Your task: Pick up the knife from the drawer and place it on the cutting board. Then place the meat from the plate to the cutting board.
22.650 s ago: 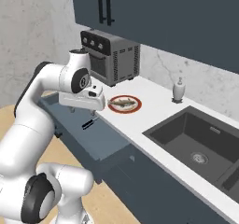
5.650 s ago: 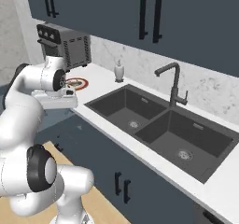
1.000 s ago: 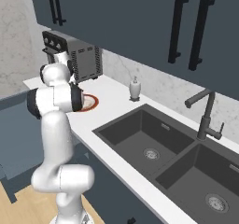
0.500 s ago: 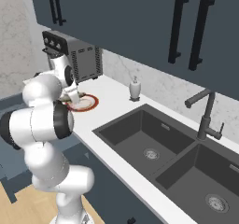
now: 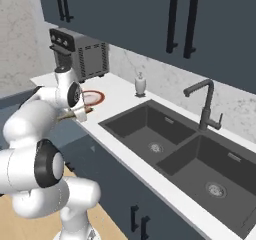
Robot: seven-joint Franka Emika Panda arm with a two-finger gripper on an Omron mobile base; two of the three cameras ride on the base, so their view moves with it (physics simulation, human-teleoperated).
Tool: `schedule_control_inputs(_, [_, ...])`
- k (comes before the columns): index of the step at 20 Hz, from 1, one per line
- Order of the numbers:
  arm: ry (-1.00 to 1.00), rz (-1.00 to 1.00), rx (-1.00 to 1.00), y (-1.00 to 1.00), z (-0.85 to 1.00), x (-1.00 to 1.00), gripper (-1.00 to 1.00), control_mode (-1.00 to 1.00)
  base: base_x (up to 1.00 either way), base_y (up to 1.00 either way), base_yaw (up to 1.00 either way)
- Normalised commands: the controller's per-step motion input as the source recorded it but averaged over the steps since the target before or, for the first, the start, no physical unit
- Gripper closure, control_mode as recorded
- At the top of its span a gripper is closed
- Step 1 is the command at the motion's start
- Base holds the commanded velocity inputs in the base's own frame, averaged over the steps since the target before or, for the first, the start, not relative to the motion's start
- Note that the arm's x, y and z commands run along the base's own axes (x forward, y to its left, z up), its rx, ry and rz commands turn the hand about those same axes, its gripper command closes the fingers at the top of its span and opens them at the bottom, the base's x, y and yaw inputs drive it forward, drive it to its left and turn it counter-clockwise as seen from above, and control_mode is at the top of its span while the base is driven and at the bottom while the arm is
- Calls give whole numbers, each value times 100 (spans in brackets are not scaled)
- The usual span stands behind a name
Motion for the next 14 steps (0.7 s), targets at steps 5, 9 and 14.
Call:
schedule_control_inputs(5, [0, 0, 0, 0, 0, 0, 100, 100, -100, -58, -3])
schedule_control_inputs(9, [0, 0, 0, 0, 0, 0, 100, 100, -100, -70, -31])
schedule_control_inputs(14, [0, 0, 0, 0, 0, 0, 100, 100, -98, -66, -49])
